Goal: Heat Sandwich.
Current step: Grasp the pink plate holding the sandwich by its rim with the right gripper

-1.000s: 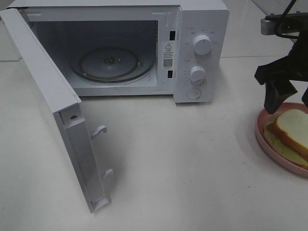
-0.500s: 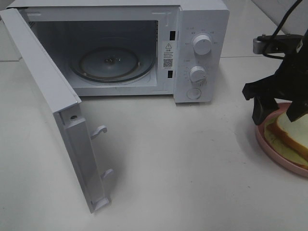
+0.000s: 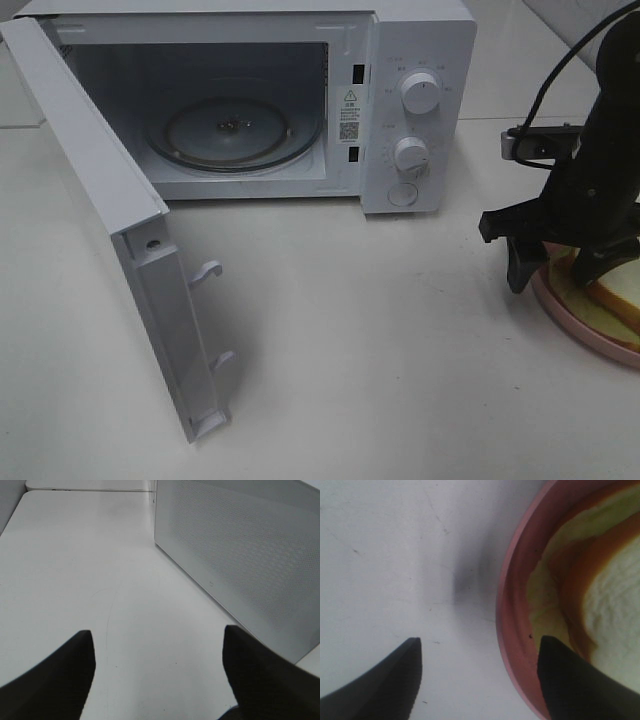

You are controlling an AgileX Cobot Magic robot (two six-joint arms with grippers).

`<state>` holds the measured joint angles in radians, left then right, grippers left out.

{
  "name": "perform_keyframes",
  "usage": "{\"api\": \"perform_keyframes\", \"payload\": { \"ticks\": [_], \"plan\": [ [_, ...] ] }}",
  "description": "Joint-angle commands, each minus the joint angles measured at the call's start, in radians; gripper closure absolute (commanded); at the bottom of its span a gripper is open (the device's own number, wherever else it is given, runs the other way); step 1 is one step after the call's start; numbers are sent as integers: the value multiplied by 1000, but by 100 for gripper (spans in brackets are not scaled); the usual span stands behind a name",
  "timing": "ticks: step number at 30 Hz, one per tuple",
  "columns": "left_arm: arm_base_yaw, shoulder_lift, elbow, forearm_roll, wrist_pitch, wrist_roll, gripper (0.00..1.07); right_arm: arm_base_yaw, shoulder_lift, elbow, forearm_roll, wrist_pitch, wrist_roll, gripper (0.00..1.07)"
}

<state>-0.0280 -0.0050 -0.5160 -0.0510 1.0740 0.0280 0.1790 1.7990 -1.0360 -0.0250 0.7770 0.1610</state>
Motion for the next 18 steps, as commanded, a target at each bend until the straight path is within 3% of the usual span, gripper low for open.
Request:
{"api": "perform_keyframes", "payload": {
  "ticks": [1, 18],
  "plan": [
    [4, -23, 2, -1, -4, -2, 38, -4, 24, 6, -9, -24, 25, 42],
    [4, -23, 2, -1, -4, -2, 38, -4, 135, 6, -67, -116, 115, 48]
  ]
}}
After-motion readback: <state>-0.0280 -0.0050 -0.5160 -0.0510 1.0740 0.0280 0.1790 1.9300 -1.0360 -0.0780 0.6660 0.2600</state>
